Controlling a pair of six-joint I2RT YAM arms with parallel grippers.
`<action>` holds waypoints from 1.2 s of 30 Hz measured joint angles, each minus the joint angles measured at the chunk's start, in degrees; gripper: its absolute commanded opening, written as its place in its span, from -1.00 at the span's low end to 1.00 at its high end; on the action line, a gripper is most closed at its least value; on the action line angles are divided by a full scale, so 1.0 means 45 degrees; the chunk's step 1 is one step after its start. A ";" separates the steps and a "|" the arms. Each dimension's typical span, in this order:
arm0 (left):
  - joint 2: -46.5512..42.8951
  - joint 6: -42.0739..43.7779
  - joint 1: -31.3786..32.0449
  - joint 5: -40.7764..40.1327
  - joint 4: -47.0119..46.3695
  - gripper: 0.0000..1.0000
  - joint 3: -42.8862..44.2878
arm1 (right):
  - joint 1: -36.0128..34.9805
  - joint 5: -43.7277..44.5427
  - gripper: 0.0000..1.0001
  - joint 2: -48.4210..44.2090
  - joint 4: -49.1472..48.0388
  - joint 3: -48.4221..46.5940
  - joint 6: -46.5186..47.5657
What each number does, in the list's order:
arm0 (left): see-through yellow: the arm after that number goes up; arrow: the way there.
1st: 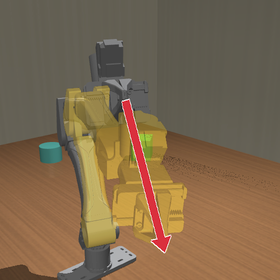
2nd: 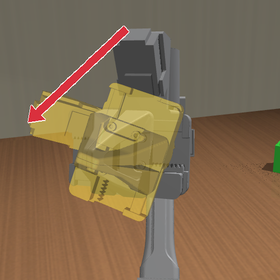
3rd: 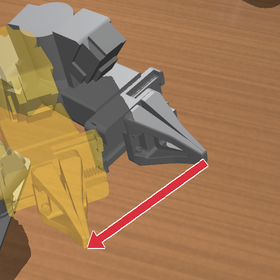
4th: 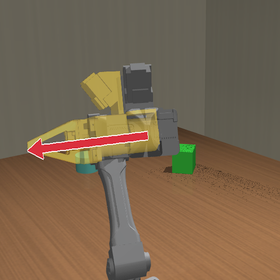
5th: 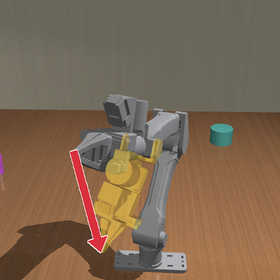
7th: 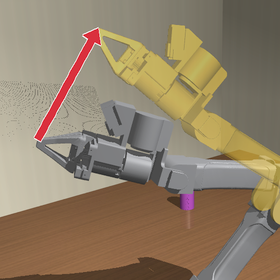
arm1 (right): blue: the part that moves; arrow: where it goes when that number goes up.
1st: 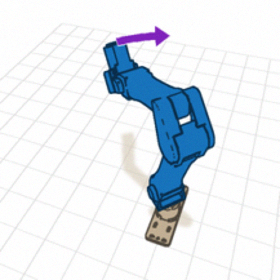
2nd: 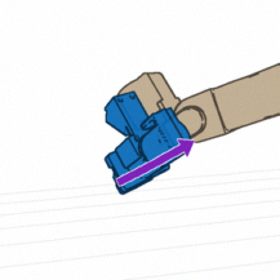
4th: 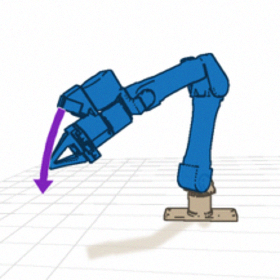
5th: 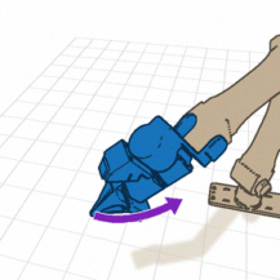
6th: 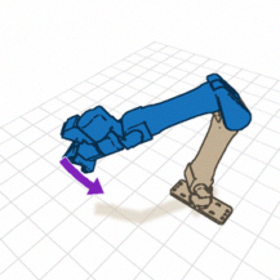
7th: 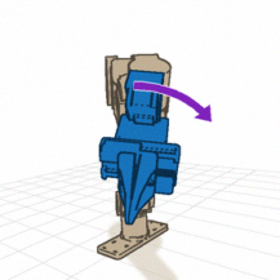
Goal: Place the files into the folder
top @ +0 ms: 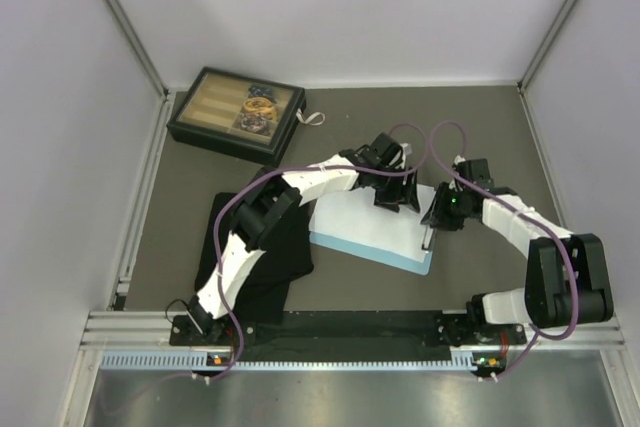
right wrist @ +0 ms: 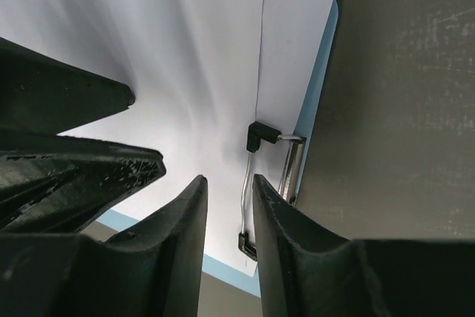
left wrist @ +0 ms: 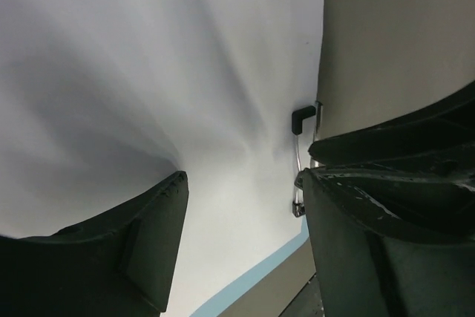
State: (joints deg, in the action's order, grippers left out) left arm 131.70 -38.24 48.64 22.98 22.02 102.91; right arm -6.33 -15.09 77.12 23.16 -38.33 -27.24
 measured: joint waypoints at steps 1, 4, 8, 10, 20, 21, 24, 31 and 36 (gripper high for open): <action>0.0117 -0.0117 -0.0024 0.0151 -0.0083 0.34 0.0019 | 0.0000 0.0044 -0.40 0.0000 0.0005 0.0019 0.0000; 0.0136 -0.0165 -0.0058 0.0117 -0.0146 0.33 0.0039 | -0.0005 0.0058 -0.45 0.0078 -0.0102 0.0024 -0.0005; 0.0136 -0.0194 -0.0058 0.0019 -0.0141 0.29 0.0034 | -0.0015 0.0053 -0.55 0.0243 -0.0379 0.0189 -0.0107; 0.0136 -0.0204 -0.0058 -0.0019 -0.0151 0.28 0.0010 | -0.0024 0.0053 -0.59 0.0296 -0.0393 0.0316 -0.0189; 0.0029 -0.0529 -0.0107 0.0044 -0.0583 0.27 -0.0350 | -0.0058 0.0214 -0.64 0.0301 -0.0631 0.0437 -0.0777; 0.0010 -0.0554 -0.0107 0.0073 -0.0612 0.27 -0.0374 | -0.0058 0.0296 -0.66 0.0301 -0.0631 0.0452 -0.0903; 0.0005 -0.0675 -0.0121 0.0321 -0.0733 0.30 -0.0403 | -0.0058 0.0500 -0.68 0.0257 -0.0665 0.0520 -0.1248; 0.0019 -0.1205 -0.0136 0.0617 -0.0743 0.29 0.0180 | -0.0068 0.0738 -1.00 0.0364 -0.1103 0.0602 -0.1506; 0.0272 -0.1671 -0.0209 0.0690 -0.1321 0.26 0.0559 | -0.0068 0.0549 -1.00 0.0568 -0.1831 0.0685 -0.1831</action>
State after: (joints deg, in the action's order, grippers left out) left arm 132.92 -45.76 47.70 26.09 16.08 105.43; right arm -6.63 -12.62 79.68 14.92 -35.24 -35.48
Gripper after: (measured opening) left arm 0.638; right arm 0.005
